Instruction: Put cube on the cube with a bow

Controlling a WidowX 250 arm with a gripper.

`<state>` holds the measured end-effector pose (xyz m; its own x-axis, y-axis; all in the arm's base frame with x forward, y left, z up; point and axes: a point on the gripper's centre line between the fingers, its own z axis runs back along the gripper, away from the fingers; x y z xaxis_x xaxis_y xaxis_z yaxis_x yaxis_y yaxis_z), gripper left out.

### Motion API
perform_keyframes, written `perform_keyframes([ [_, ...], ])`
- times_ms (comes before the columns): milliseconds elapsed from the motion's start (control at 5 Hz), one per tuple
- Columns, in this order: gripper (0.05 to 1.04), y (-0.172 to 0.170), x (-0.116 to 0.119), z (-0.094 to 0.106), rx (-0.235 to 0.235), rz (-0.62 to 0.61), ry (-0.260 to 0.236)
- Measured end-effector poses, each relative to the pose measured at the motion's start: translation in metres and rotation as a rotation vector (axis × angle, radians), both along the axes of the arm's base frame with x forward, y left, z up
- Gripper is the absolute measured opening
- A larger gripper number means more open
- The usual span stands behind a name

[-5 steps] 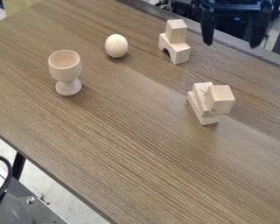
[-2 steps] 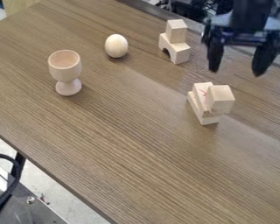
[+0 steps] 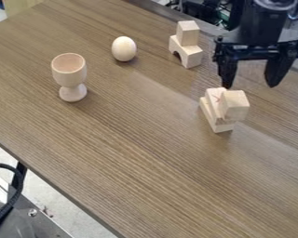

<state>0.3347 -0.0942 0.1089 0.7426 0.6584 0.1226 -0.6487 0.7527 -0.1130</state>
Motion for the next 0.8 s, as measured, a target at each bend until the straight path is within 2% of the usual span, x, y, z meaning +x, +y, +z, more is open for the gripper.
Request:
perform_keyframes([
  [400,0.998,-0.0019,0.0007,-0.0021,-0.024,0.01,-0.004],
  [800,0.998,0.0012,0.0019,-0.0055,-0.021,0.007,0.005],
])
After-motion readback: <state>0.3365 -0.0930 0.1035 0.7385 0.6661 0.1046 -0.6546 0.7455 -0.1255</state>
